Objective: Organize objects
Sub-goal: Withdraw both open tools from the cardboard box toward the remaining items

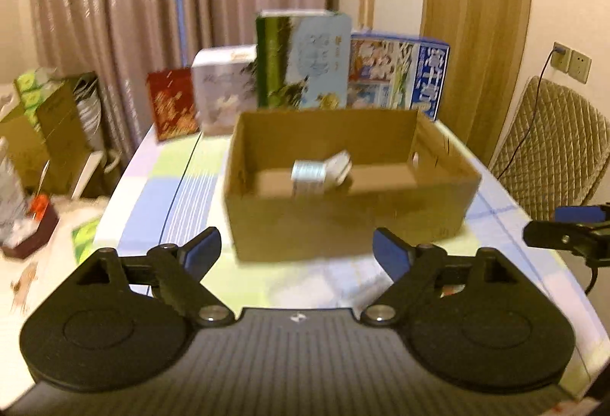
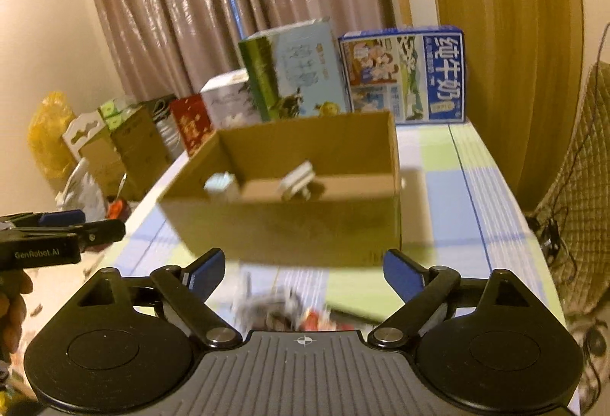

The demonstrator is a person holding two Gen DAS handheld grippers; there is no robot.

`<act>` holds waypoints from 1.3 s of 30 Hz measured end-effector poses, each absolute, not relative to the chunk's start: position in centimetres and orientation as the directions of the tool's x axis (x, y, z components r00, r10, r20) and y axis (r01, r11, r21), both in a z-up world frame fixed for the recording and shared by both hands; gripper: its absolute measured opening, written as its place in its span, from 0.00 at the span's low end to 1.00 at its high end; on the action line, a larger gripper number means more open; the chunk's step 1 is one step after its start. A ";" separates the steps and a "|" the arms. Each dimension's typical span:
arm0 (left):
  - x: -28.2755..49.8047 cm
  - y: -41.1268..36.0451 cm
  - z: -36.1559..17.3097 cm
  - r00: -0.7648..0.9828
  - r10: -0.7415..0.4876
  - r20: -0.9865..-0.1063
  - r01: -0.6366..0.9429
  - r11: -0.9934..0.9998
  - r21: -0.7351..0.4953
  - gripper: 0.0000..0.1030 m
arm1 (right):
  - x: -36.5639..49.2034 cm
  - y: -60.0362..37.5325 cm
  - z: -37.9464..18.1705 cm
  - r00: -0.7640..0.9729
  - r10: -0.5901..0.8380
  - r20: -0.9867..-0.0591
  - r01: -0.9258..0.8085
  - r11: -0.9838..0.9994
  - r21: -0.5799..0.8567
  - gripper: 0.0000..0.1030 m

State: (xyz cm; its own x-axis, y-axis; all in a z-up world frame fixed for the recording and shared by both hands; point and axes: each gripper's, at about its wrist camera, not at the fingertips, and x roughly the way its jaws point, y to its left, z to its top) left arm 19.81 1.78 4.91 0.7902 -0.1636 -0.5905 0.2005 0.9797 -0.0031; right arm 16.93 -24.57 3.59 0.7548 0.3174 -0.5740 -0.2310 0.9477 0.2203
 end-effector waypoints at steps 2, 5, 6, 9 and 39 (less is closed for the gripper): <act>17.8 2.5 4.2 0.787 -0.146 -0.600 0.180 0.984 -0.002 0.84 | 15.0 -24.4 2.6 0.752 0.311 -0.582 -0.225 0.950 0.217 0.87; 14.9 3.0 2.8 0.780 -0.121 -0.614 0.152 0.988 -0.002 0.85 | 12.2 -24.6 1.1 0.748 0.298 -0.593 -0.196 0.953 0.232 0.87; 14.0 3.1 2.4 0.776 -0.116 -0.619 0.147 0.989 -0.001 0.85 | 11.5 -24.8 0.8 0.749 0.291 -0.595 -0.181 0.954 0.238 0.87; 12.1 2.8 1.4 0.772 -0.106 -0.626 0.130 0.991 -0.008 0.85 | 9.5 -25.0 -0.4 0.754 0.278 -0.595 -0.150 0.955 0.256 0.87; 12.0 3.0 -1.2 0.731 -0.096 -0.676 0.145 0.989 0.016 0.87 | 9.0 -22.1 -3.7 0.707 0.328 -0.626 -0.283 0.943 0.175 0.87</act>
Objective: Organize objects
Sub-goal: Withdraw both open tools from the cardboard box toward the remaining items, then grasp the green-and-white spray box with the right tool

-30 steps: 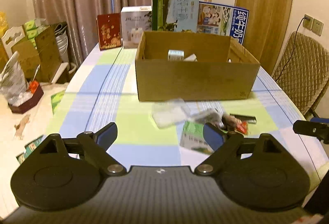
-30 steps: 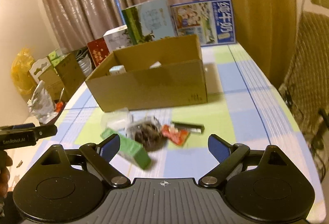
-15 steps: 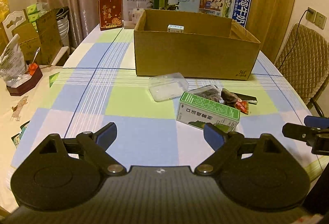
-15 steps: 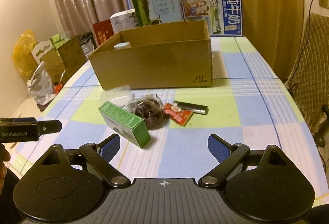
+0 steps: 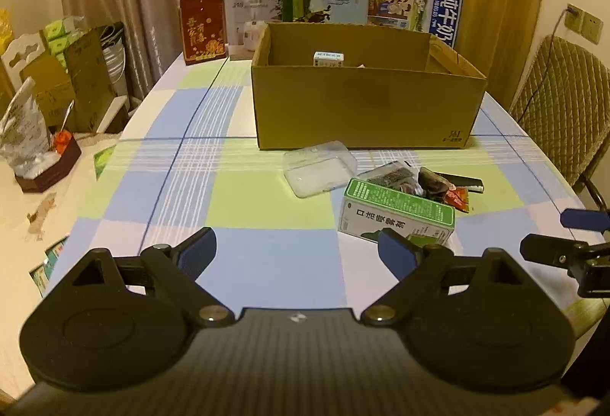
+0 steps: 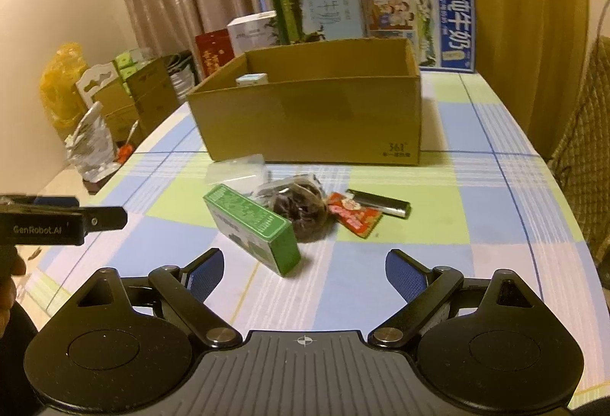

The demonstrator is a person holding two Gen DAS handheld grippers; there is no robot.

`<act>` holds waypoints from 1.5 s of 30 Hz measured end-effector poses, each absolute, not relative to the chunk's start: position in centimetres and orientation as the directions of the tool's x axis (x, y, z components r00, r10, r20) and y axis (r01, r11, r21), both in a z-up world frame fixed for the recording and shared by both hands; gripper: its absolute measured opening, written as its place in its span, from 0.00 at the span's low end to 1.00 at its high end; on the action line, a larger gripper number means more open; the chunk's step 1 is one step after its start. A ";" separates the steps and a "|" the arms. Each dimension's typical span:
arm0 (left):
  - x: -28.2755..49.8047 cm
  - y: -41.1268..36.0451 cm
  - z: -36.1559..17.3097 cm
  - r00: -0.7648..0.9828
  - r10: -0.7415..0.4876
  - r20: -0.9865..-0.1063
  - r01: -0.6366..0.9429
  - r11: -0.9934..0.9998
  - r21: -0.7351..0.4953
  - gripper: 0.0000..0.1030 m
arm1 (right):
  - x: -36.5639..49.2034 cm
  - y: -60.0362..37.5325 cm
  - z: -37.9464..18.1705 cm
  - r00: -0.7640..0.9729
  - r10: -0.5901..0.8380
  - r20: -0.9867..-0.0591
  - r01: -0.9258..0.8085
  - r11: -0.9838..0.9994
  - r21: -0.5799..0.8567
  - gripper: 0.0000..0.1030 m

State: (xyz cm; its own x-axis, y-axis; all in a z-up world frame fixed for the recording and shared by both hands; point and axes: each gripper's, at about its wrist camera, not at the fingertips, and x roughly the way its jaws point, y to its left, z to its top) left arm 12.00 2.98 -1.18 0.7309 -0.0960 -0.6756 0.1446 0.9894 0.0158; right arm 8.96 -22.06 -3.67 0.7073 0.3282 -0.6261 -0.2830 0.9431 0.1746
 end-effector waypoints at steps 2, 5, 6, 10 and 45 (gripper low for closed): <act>12.2 2.9 -0.8 0.733 -0.098 -0.673 0.164 0.986 0.035 0.87 | 9.0 -21.7 -3.5 0.708 0.333 -0.623 -0.306 0.940 0.154 0.87; 12.9 2.9 -0.7 0.727 -0.116 -0.677 0.192 0.981 0.039 0.87 | 9.6 -21.2 -3.4 0.703 0.339 -0.626 -0.346 0.931 0.115 0.87; 13.3 3.0 -0.7 0.721 -0.133 -0.680 0.205 0.978 0.026 0.87 | 9.9 -21.0 -3.6 0.700 0.340 -0.628 -0.357 0.928 0.104 0.87; 14.7 2.8 -1.4 0.712 -0.153 -0.685 0.247 0.968 0.040 0.87 | 11.2 -20.2 -4.2 0.681 0.347 -0.645 -0.403 0.913 0.065 0.86; 20.3 4.3 -7.8 0.639 -0.194 -0.745 0.298 0.955 0.006 0.87 | 19.9 -12.1 -11.7 0.469 0.411 -0.782 -0.632 0.775 0.029 0.27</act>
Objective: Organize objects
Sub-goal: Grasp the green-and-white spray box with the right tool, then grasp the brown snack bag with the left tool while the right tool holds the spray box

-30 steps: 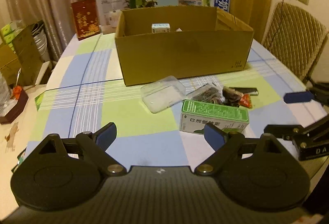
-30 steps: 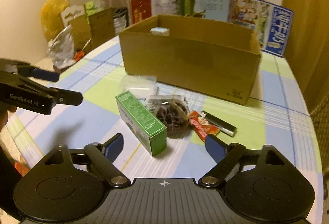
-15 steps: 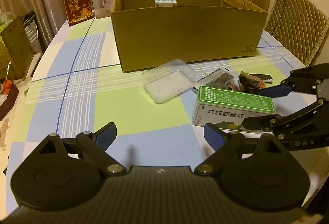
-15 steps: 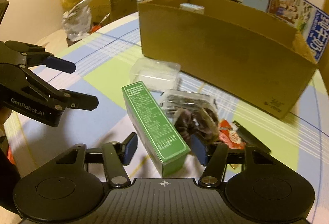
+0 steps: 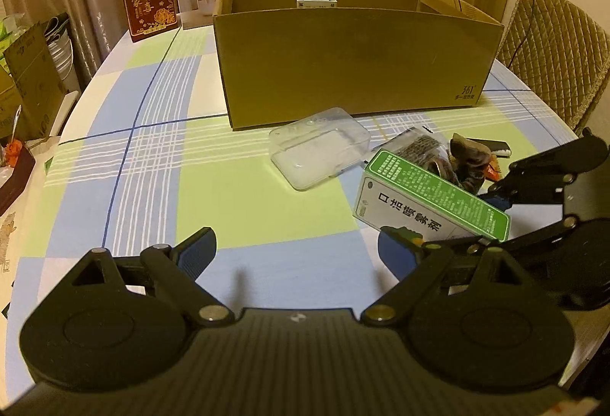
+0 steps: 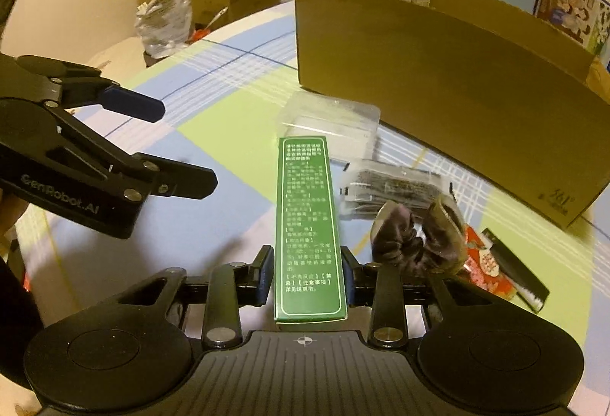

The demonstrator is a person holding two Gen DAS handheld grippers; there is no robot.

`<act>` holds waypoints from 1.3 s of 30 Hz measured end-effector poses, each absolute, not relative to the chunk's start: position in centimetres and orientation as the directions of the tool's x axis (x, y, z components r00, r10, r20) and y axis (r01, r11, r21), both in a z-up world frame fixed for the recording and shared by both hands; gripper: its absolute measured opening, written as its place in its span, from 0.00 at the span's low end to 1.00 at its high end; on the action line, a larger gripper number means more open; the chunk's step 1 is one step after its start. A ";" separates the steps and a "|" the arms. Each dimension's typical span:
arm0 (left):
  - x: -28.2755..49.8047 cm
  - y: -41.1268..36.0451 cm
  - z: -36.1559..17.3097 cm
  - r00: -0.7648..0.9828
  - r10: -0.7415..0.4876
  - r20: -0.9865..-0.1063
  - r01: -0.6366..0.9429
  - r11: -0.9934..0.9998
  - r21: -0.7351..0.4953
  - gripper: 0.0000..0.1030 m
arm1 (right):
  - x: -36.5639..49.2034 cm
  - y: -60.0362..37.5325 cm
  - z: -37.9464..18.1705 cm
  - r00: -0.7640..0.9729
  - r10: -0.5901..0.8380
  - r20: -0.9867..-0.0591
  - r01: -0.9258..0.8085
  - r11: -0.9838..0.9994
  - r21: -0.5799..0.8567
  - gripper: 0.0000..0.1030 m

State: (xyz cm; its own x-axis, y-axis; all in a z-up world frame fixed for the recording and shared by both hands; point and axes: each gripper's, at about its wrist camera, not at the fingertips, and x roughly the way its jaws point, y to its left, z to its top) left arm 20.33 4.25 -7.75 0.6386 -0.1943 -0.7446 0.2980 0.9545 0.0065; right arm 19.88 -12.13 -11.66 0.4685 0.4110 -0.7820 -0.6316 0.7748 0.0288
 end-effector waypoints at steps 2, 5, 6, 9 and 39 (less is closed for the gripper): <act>20.3 4.2 -7.8 0.639 -0.196 -0.744 0.301 0.954 0.007 0.86 | 19.8 -12.5 -11.6 0.471 0.403 -0.785 -0.606 0.794 0.044 0.27; 20.1 3.7 -7.6 0.645 -0.203 -0.737 0.309 0.951 0.008 0.85 | 18.9 -13.9 -11.1 0.477 0.385 -0.790 -0.565 0.823 0.059 0.27; 20.0 3.4 -7.6 0.645 -0.210 -0.735 0.317 0.949 0.007 0.84 | 18.4 -14.6 -10.9 0.481 0.372 -0.794 -0.548 0.834 0.059 0.27; 19.8 2.2 -7.6 0.639 -0.234 -0.733 0.349 0.937 0.006 0.79 | 16.4 -16.9 -10.1 0.501 0.333 -0.799 -0.493 0.868 0.053 0.27; 23.3 -11.0 -11.2 0.619 -0.310 -0.721 0.473 0.881 0.027 0.26 | 15.0 -28.2 -10.6 0.623 0.146 -0.769 -0.155 0.986 0.062 0.30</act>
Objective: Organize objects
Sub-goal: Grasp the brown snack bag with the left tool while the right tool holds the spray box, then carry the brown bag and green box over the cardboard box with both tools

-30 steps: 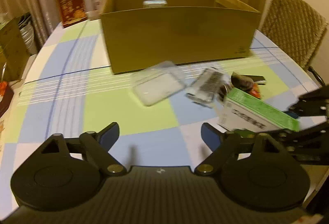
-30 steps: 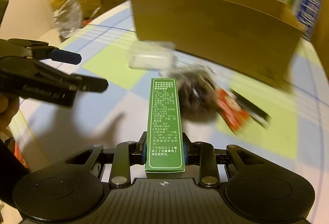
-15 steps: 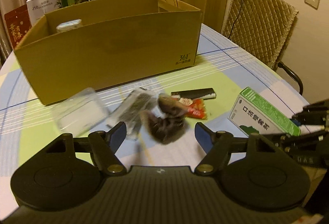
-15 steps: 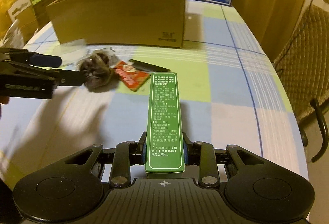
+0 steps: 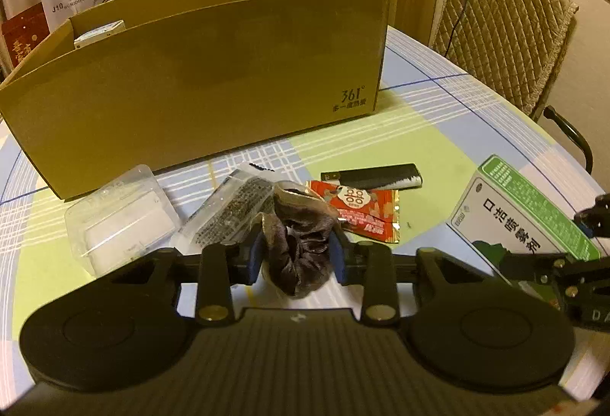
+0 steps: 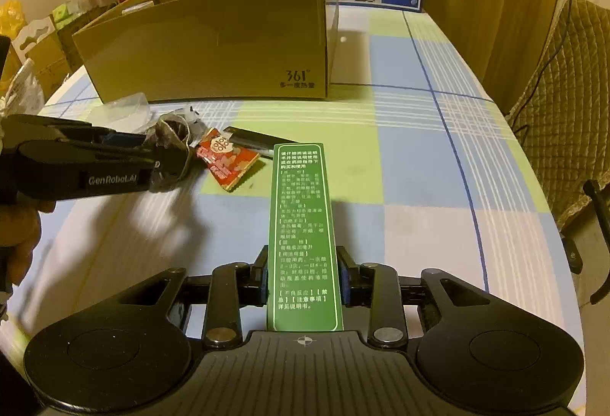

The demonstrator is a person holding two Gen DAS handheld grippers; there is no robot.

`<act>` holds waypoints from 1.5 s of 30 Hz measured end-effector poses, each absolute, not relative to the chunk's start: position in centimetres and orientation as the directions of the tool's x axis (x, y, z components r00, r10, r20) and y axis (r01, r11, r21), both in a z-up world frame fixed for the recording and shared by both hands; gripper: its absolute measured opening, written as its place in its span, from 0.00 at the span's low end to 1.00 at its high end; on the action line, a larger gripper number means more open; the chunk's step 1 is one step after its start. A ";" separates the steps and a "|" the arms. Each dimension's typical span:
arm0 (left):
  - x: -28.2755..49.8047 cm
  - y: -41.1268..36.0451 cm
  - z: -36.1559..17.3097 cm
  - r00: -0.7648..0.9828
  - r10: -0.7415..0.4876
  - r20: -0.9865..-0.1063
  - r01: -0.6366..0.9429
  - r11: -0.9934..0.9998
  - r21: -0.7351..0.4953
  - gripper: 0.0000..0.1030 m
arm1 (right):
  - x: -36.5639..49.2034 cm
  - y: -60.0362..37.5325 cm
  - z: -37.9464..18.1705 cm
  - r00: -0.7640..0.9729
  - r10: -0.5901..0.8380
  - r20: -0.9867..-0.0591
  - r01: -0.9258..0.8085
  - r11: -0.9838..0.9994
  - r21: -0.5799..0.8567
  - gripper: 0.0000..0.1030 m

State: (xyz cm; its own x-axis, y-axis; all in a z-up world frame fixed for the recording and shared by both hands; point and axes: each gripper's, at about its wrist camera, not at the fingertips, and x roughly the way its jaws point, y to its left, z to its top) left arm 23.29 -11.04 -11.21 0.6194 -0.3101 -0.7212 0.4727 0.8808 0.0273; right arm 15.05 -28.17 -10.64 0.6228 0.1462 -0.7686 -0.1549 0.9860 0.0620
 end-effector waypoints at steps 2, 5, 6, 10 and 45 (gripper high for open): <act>23.1 -10.9 -11.1 0.618 -0.312 -0.722 0.476 0.879 0.026 0.18 | 15.0 -28.1 -10.6 0.626 0.148 -0.766 -0.156 0.986 0.064 0.31; 22.6 -10.2 -10.6 0.609 -0.310 -0.730 0.469 0.883 0.017 0.15 | 15.0 -28.0 -10.5 0.626 0.148 -0.766 -0.157 0.986 0.062 0.31; 22.4 -9.8 -10.5 0.605 -0.312 -0.732 0.469 0.883 0.011 0.15 | 15.1 -28.0 -10.5 0.625 0.148 -0.767 -0.159 0.985 0.060 0.31; 21.5 -8.3 -9.7 0.604 -0.309 -0.735 0.462 0.887 0.007 0.14 | 15.2 -27.6 -10.6 0.621 0.147 -0.770 -0.167 0.985 0.053 0.31; 17.2 -2.6 -0.5 0.691 -0.288 -0.663 0.397 0.918 0.015 0.14 | 13.3 -22.5 -1.9 0.709 0.267 -0.653 -0.263 0.959 0.107 0.27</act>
State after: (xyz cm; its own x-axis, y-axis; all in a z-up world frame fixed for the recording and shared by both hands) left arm 17.22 -2.63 -0.55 0.6911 -0.2876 -0.6630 0.3967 0.9178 0.0153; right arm 13.32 -22.50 -1.95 0.7090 0.2675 -0.6525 -0.2630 0.9588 0.1073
